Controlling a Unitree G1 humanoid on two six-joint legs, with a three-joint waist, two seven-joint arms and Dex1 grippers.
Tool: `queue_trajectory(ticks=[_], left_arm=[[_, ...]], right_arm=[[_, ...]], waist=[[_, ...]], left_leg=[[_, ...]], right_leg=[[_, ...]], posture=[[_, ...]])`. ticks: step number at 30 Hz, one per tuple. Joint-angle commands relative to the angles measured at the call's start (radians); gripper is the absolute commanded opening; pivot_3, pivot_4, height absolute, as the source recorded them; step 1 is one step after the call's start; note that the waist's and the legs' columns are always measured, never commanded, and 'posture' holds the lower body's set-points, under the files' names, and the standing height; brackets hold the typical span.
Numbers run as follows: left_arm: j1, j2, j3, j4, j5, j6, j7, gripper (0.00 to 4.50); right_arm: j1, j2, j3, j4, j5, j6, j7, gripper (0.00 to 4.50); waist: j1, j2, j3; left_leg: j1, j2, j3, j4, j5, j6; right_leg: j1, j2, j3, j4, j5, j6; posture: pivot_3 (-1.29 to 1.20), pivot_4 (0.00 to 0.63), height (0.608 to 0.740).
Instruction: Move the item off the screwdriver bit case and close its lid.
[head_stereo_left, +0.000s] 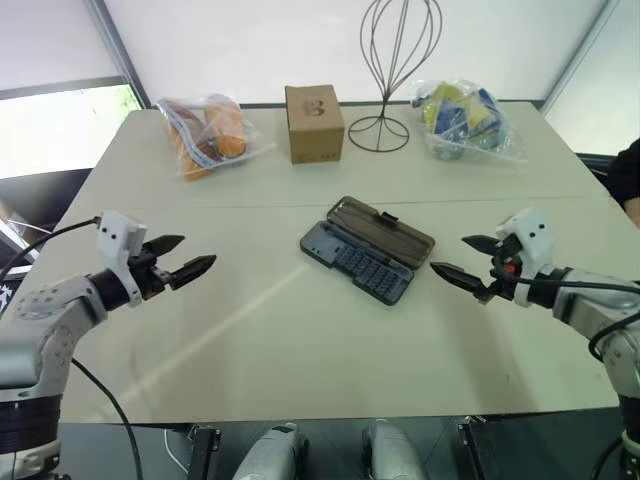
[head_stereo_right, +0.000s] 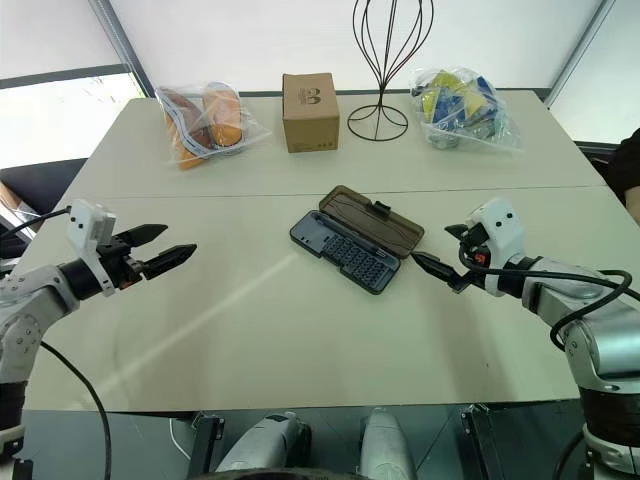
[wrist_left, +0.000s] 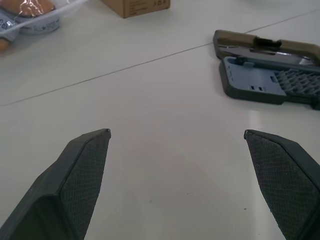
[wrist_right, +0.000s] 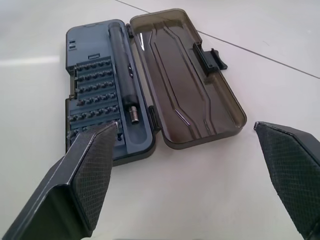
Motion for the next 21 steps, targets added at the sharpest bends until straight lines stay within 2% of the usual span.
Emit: queue_trajectory(ticks=[1, 7, 10, 12, 15, 17, 21], left_arm=[[-0.018, 0.012, 0.014, 0.000, 0.011, -0.031, -0.006, 4.46], [-0.031, 0.016, -0.013, 0.011, 0.037, -0.057, -0.023, 4.46], [-0.075, 0.007, -0.036, 0.018, 0.037, -0.046, -0.023, 4.46], [-0.132, 0.006, -0.094, 0.021, 0.045, -0.051, -0.057, 4.46], [-0.241, -0.004, -0.221, 0.048, 0.091, -0.113, -0.155, 4.46], [-0.307, -0.012, -0.309, 0.119, 0.173, -0.209, -0.212, 4.46], [-0.394, -0.071, -0.380, 0.278, 0.257, -0.339, -0.243, 4.46]], right_arm=[[-0.012, 0.000, -0.016, -0.009, -0.008, -0.025, -0.002, 4.50], [-0.012, -0.001, -0.009, 0.002, -0.032, -0.031, -0.013, 4.50], [-0.017, 0.010, -0.013, -0.002, -0.033, -0.021, -0.029, 4.50], [-0.044, 0.021, 0.004, 0.016, -0.043, -0.026, -0.037, 4.50], [-0.144, 0.040, 0.090, 0.112, -0.137, -0.064, -0.087, 4.50], [-0.236, 0.053, 0.163, 0.214, -0.205, -0.082, -0.103, 4.50], [-0.448, 0.136, 0.290, 0.493, -0.289, -0.135, -0.065, 4.50]], waist=[[0.000, 0.000, 0.000], [0.000, 0.000, 0.000], [0.002, 0.000, 0.000], [0.001, 0.000, 0.000], [-0.001, 0.000, 0.000], [-0.003, 0.000, 0.000], [-0.029, 0.000, 0.000]], left_leg=[[0.000, 0.000, 0.000, 0.000, 0.000, 0.000], [0.000, 0.000, 0.000, 0.000, 0.000, 0.000], [0.000, 0.000, 0.000, 0.000, 0.000, 0.000], [0.000, 0.000, 0.000, 0.001, 0.000, 0.000], [0.000, 0.000, 0.000, 0.001, 0.000, 0.000], [0.000, 0.000, 0.001, 0.002, 0.000, 0.000], [-0.001, 0.001, 0.003, 0.001, 0.000, 0.000]], right_leg=[[0.000, 0.000, 0.000, 0.000, 0.000, 0.000], [0.000, 0.000, 0.000, 0.000, 0.000, 0.000], [0.000, 0.000, 0.000, 0.000, 0.000, 0.000], [0.001, 0.000, 0.000, 0.000, 0.000, 0.000], [0.001, 0.000, 0.000, 0.000, 0.000, 0.000], [0.001, 0.000, 0.000, 0.000, 0.000, 0.000], [-0.002, -0.001, -0.003, 0.000, 0.000, 0.000]], posture=[[0.00, 0.150, 0.740], [0.00, 0.150, 0.740], [0.00, 0.150, 0.740], [0.00, 0.150, 0.740], [0.00, 0.150, 0.740], [0.00, 0.150, 0.740], [0.00, 0.150, 0.740]])
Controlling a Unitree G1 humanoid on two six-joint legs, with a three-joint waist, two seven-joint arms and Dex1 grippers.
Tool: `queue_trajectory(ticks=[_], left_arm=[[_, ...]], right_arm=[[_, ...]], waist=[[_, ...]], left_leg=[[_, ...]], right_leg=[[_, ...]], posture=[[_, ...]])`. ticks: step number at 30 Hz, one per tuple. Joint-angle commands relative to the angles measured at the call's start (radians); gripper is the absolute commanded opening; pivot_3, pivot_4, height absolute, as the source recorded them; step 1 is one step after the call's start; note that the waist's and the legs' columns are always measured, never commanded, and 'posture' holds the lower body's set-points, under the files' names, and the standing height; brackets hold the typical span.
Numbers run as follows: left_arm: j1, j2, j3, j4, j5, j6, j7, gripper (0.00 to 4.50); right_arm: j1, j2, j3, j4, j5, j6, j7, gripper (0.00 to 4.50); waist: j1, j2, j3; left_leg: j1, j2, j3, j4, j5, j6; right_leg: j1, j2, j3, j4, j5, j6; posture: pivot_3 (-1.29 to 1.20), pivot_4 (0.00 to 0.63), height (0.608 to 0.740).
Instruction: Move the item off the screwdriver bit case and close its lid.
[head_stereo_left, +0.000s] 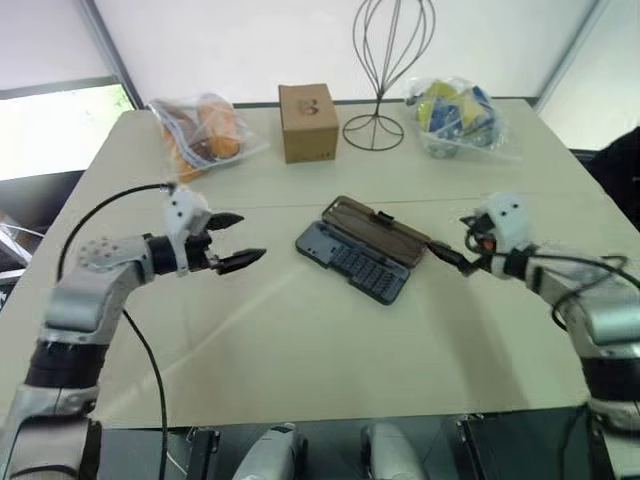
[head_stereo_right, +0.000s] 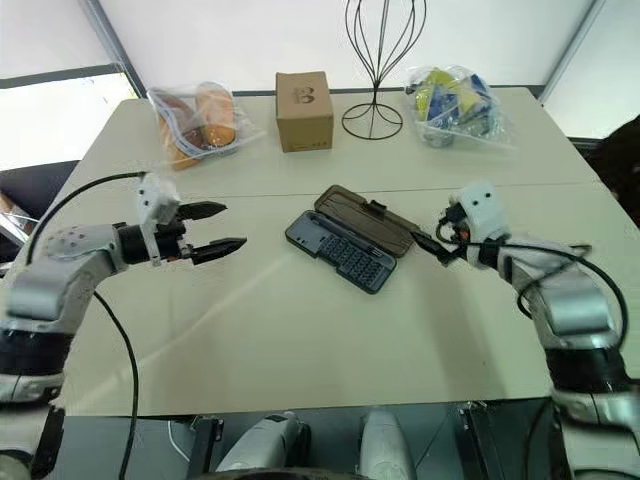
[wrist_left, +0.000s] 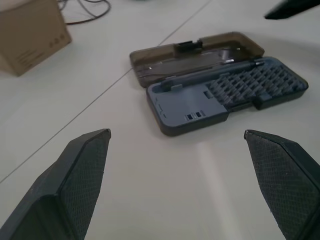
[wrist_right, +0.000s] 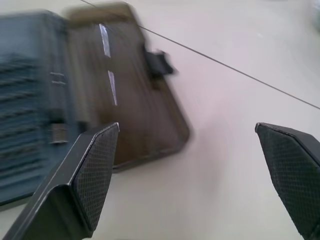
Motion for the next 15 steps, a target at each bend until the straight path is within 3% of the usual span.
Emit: queue_trajectory(ticks=[1, 7, 12, 15], left_arm=[[-0.042, -0.031, -0.032, 0.069, 0.060, -0.113, -0.028, 4.46], [-0.019, -0.087, -0.031, 0.053, 0.077, -0.140, -0.006, 4.46], [0.057, -0.088, 0.005, -0.018, 0.067, -0.121, 0.038, 4.46], [0.097, -0.084, 0.027, -0.048, 0.064, -0.113, 0.069, 4.50]], right_arm=[[-0.142, 0.061, 0.082, 0.188, -0.075, -0.071, 0.030, 4.50], [-0.373, 0.161, 0.140, 0.619, -0.178, -0.181, 0.045, 4.50], [-0.472, 0.183, 0.153, 0.838, -0.219, -0.250, 0.125, 4.50], [-0.490, 0.186, 0.178, 0.902, -0.255, -0.287, 0.184, 3.59]], waist=[[-0.008, 0.000, 0.000], [-0.017, 0.000, 0.000], [-0.032, 0.000, 0.000], [-0.036, 0.000, 0.000]], left_leg=[[0.000, 0.000, 0.000, 0.000, 0.000, 0.000], [0.000, 0.000, -0.001, 0.000, 0.000, 0.000], [-0.001, 0.000, -0.002, 0.000, 0.000, 0.000], [0.000, 0.000, -0.002, -0.001, 0.000, 0.000]], right_leg=[[0.000, 0.000, 0.000, 0.000, 0.000, 0.000], [-0.003, -0.001, 0.000, 0.001, 0.000, 0.000], [-0.003, -0.001, -0.001, 0.001, 0.000, 0.000], [-0.003, -0.001, -0.001, 0.001, 0.000, 0.000]], posture=[[0.00, 0.150, 0.740], [0.00, 0.150, 0.740], [0.00, 0.150, 0.740], [0.00, 0.150, 0.740]])
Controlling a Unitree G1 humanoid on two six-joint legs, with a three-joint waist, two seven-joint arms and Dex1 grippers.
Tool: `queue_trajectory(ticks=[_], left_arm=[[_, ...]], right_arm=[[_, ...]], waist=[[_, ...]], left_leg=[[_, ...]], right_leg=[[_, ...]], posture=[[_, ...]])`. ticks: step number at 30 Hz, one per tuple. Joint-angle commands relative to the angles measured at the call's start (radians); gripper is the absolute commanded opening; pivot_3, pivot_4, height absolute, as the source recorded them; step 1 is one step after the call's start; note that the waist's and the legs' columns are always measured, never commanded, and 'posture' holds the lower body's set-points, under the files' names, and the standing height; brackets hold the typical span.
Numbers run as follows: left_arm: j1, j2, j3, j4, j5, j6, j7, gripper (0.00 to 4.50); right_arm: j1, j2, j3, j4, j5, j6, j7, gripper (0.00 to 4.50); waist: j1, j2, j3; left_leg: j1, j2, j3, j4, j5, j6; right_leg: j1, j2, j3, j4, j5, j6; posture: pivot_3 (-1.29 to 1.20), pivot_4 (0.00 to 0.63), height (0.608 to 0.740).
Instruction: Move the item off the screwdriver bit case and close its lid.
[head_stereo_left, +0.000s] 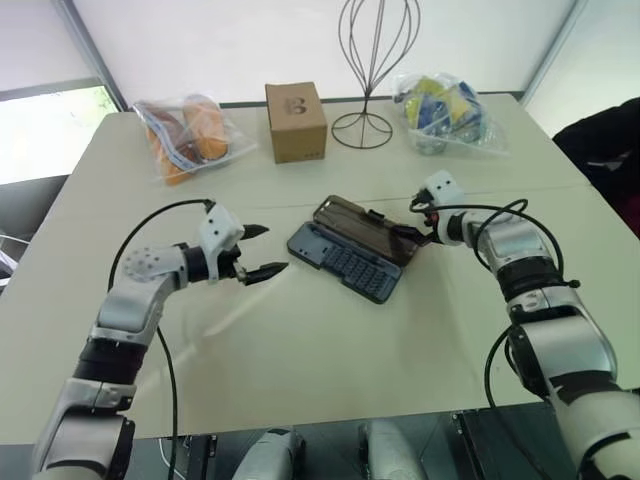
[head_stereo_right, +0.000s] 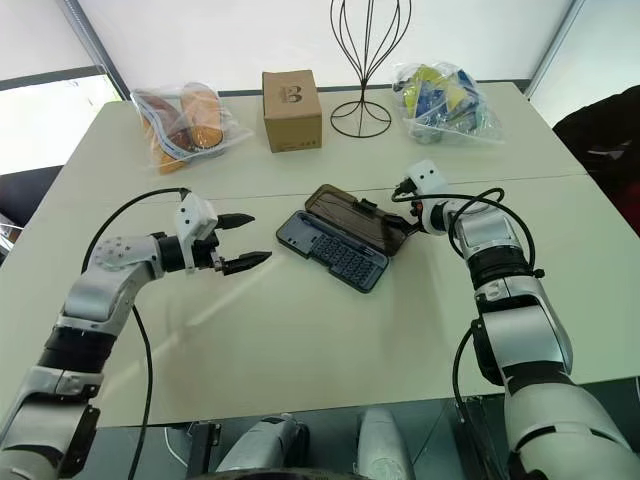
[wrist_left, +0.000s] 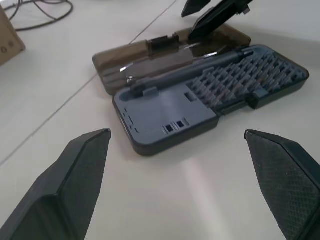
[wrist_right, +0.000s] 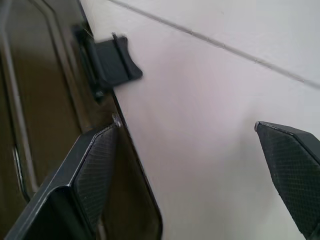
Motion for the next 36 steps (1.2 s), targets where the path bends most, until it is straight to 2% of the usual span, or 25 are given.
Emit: queue_trajectory(ticks=[1, 6, 7, 13, 15, 17, 22, 28, 36], left_arm=[[0.021, 0.012, 0.054, -0.067, -0.013, 0.007, 0.034, 4.50], [0.042, 0.008, 0.072, -0.086, -0.010, 0.016, 0.063, 4.50], [0.043, 0.008, 0.074, -0.088, -0.010, 0.017, 0.066, 4.50], [0.047, 0.007, 0.076, -0.096, -0.006, 0.018, 0.085, 4.50], [0.052, 0.014, 0.081, -0.095, -0.011, 0.019, 0.082, 4.50], [0.056, 0.027, 0.090, -0.087, -0.013, 0.020, 0.075, 4.50], [0.080, 0.079, 0.093, -0.089, -0.024, 0.035, 0.017, 4.50], [0.141, 0.140, 0.085, -0.154, -0.058, 0.070, -0.070, 4.50], [0.163, 0.130, 0.099, -0.200, -0.073, 0.105, -0.038, 4.50]], right_arm=[[-0.025, 0.001, 0.029, 0.051, -0.054, -0.053, 0.062, 3.18], [-0.023, 0.014, 0.066, 0.093, -0.107, -0.097, 0.121, 0.48], [-0.023, 0.016, 0.073, 0.100, -0.117, -0.106, 0.130, 0.05], [-0.011, 0.019, 0.115, 0.124, -0.192, -0.232, 0.168, 0.05], [-0.009, -0.002, 0.115, 0.100, -0.205, -0.379, 0.182, 0.05], [0.005, -0.025, 0.102, 0.032, -0.184, -0.558, 0.255, 0.05], [0.034, -0.086, 0.147, -0.072, -0.225, -0.787, 0.383, 0.05], [0.066, -0.092, 0.155, -0.147, -0.215, -0.852, 0.455, 0.05], [0.092, -0.060, 0.150, -0.211, -0.207, -0.816, 0.479, 0.05]], waist=[[0.000, 0.000, 0.000], [0.003, 0.000, 0.000], [0.003, -0.001, -0.001], [0.001, -0.002, -0.002], [0.000, -0.002, -0.002], [0.000, -0.002, -0.002], [-0.005, 0.000, 0.000], [-0.004, 0.000, 0.000], [0.002, 0.001, 0.000]], left_leg=[[0.000, 0.000, 0.000, 0.000, 0.000, 0.000], [0.000, 0.000, 0.000, 0.001, 0.000, 0.000], [0.001, -0.001, 0.000, 0.002, 0.000, 0.000], [0.002, 0.000, 0.000, 0.002, 0.000, 0.000], [0.002, 0.000, 0.000, 0.002, 0.000, 0.000], [0.002, 0.000, 0.000, 0.002, 0.000, 0.000], [0.001, 0.000, 0.000, 0.001, 0.000, 0.000], [0.001, 0.000, 0.000, -0.001, 0.000, 0.000], [0.001, 0.000, 0.000, -0.001, 0.000, 0.000]], right_leg=[[0.000, 0.000, 0.000, 0.000, 0.000, 0.000], [0.003, 0.000, 0.000, 0.001, 0.000, 0.000], [0.004, 0.000, 0.000, 0.001, 0.000, 0.000], [0.005, 0.000, 0.000, 0.003, 0.000, 0.000], [0.004, 0.000, 0.000, 0.003, 0.000, 0.000], [0.003, 0.000, 0.000, 0.003, 0.000, 0.000], [-0.001, 0.000, 0.000, 0.004, 0.000, 0.000], [-0.001, 0.000, 0.000, 0.004, 0.000, 0.000], [0.000, 0.001, 0.000, 0.004, 0.000, 0.000]], posture=[[0.00, 0.150, 0.740], [0.00, 0.150, 0.740], [0.00, 0.150, 0.740], [0.00, 0.150, 0.740], [0.00, 0.150, 0.740], [0.00, 0.150, 0.740], [0.00, 0.150, 0.740], [0.00, 0.150, 0.740], [0.00, 0.150, 0.740]])
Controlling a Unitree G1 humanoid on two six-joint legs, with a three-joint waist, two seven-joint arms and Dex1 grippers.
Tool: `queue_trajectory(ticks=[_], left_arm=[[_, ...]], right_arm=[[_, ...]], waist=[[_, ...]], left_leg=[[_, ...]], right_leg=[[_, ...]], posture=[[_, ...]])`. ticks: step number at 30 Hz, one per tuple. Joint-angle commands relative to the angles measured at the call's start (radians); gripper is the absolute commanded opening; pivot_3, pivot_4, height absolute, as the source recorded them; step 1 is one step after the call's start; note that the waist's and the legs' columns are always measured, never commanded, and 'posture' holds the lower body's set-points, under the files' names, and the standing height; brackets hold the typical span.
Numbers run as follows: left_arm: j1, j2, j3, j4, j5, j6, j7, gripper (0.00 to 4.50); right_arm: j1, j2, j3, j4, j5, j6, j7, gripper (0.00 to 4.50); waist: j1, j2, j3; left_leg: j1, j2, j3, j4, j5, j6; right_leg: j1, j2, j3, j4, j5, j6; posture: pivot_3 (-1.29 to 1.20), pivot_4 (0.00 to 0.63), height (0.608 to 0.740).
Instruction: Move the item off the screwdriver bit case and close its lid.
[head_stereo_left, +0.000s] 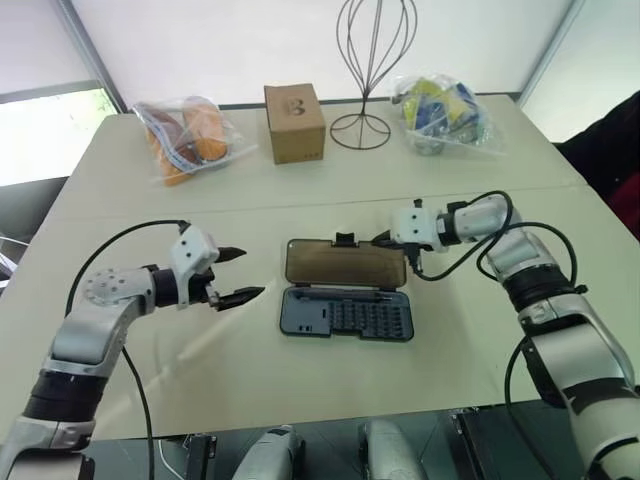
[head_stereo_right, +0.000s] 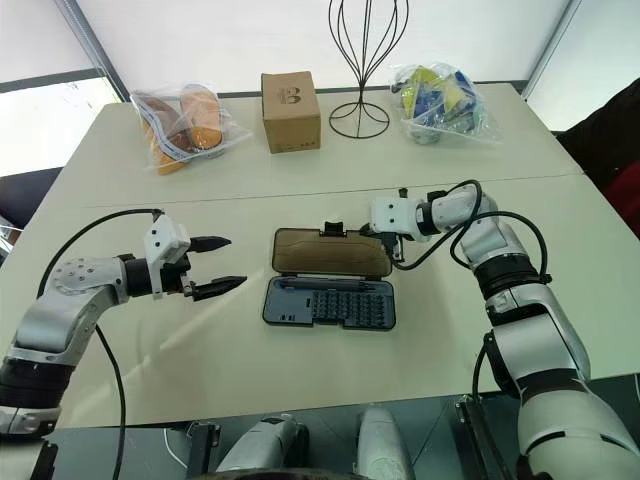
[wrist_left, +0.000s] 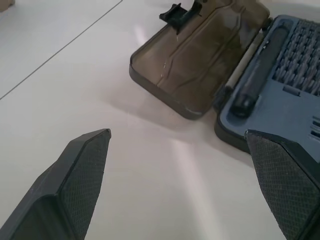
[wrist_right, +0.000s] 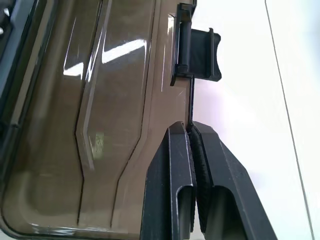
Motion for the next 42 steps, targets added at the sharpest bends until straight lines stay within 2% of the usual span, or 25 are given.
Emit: queue_trajectory(ticks=[1, 11, 14, 17, 21, 25, 28, 31, 34, 38, 42], left_arm=[[0.009, -0.001, 0.033, -0.035, -0.016, 0.001, 0.015, 4.50], [0.012, -0.008, 0.031, -0.031, -0.015, -0.011, 0.043, 4.50], [0.011, -0.015, 0.027, -0.023, -0.009, -0.018, 0.049, 4.50], [0.010, -0.018, 0.026, -0.019, -0.009, -0.020, 0.052, 4.50], [0.014, -0.029, 0.036, -0.019, -0.021, -0.013, 0.063, 4.50], [0.011, -0.077, 0.088, -0.077, -0.132, 0.089, 0.100, 4.50], [0.026, -0.066, 0.067, -0.176, -0.172, 0.152, 0.087, 4.50], [0.039, -0.046, 0.041, -0.248, -0.207, 0.203, 0.059, 3.67], [0.033, 0.008, -0.073, -0.305, -0.166, 0.195, -0.035, 2.17], [-0.012, 0.051, -0.173, -0.272, -0.119, 0.154, -0.141, 0.18], [-0.061, 0.035, -0.242, -0.175, -0.042, 0.081, -0.183, 0.08]], right_arm=[[0.011, 0.008, 0.000, -0.042, 0.009, -0.007, 0.012, 0.05], [0.003, 0.016, 0.008, -0.004, -0.039, -0.004, -0.038, 0.05], [-0.003, 0.018, -0.005, 0.001, -0.030, 0.008, -0.046, 0.92], [-0.003, 0.009, -0.012, -0.022, -0.020, 0.012, -0.040, 2.52], [0.001, -0.020, -0.071, -0.097, 0.003, 0.069, -0.098, 4.36], [0.029, -0.057, -0.201, -0.268, 0.131, 0.320, -0.113, 4.36], [0.105, -0.093, -0.272, -0.423, 0.211, 0.483, -0.113, 4.36], [0.176, -0.106, -0.300, -0.538, 0.244, 0.582, -0.133, 4.50], [0.267, -0.099, -0.305, -0.666, 0.269, 0.681, -0.171, 4.50], [0.303, -0.071, -0.290, -0.731, 0.272, 0.760, -0.236, 4.50], [0.315, -0.060, -0.275, -0.748, 0.269, 0.778, -0.274, 4.50]], waist=[[0.000, 0.000, 0.000], [0.000, 0.000, 0.000], [0.000, 0.000, 0.000], [0.000, 0.000, 0.000], [0.001, 0.000, 0.000], [0.004, 0.001, 0.000], [0.006, 0.000, 0.000], [0.006, 0.000, 0.000], [0.006, 0.000, 0.000], [0.006, 0.001, 0.000], [0.011, 0.001, 0.000]], left_leg=[[0.000, 0.000, 0.000, 0.000, 0.000, 0.000], [0.000, 0.000, 0.000, 0.000, 0.000, 0.000], [0.000, 0.000, 0.000, 0.000, 0.000, 0.000], [0.000, 0.000, 0.000, 0.000, 0.000, 0.000], [0.000, 0.000, 0.000, 0.000, 0.000, 0.000], [-0.001, -0.001, 0.000, 0.001, 0.000, 0.000], [-0.001, 0.000, -0.001, 0.001, 0.000, 0.000], [-0.001, 0.000, -0.001, 0.001, 0.000, 0.000], [-0.001, 0.000, 0.000, 0.001, 0.000, 0.000], [-0.001, 0.000, 0.000, 0.002, 0.000, 0.000], [0.000, 0.000, 0.001, 0.002, 0.000, 0.000]], right_leg=[[0.000, 0.000, 0.000, 0.000, 0.000, 0.000], [0.000, 0.000, 0.000, 0.000, 0.000, 0.000], [0.000, 0.000, 0.000, 0.000, 0.000, 0.000], [0.000, 0.000, 0.000, 0.000, 0.000, 0.000], [0.000, 0.000, 0.000, 0.000, 0.000, 0.000], [0.000, 0.000, 0.000, 0.000, 0.000, 0.000], [0.000, 0.000, 0.000, 0.000, 0.000, 0.000], [0.001, -0.001, 0.000, 0.000, 0.000, 0.000], [0.001, -0.001, 0.001, 0.000, 0.000, 0.000], [0.001, -0.001, 0.001, 0.000, 0.000, 0.000], [0.001, 0.000, 0.001, 0.000, 0.000, 0.000]], posture=[[0.00, 0.150, 0.740], [0.00, 0.150, 0.740], [0.00, 0.150, 0.740], [0.00, 0.150, 0.740], [0.00, 0.150, 0.740], [0.00, 0.150, 0.740], [0.00, 0.150, 0.740], [0.00, 0.150, 0.740], [0.00, 0.150, 0.740], [0.00, 0.150, 0.740], [0.00, 0.150, 0.740]])
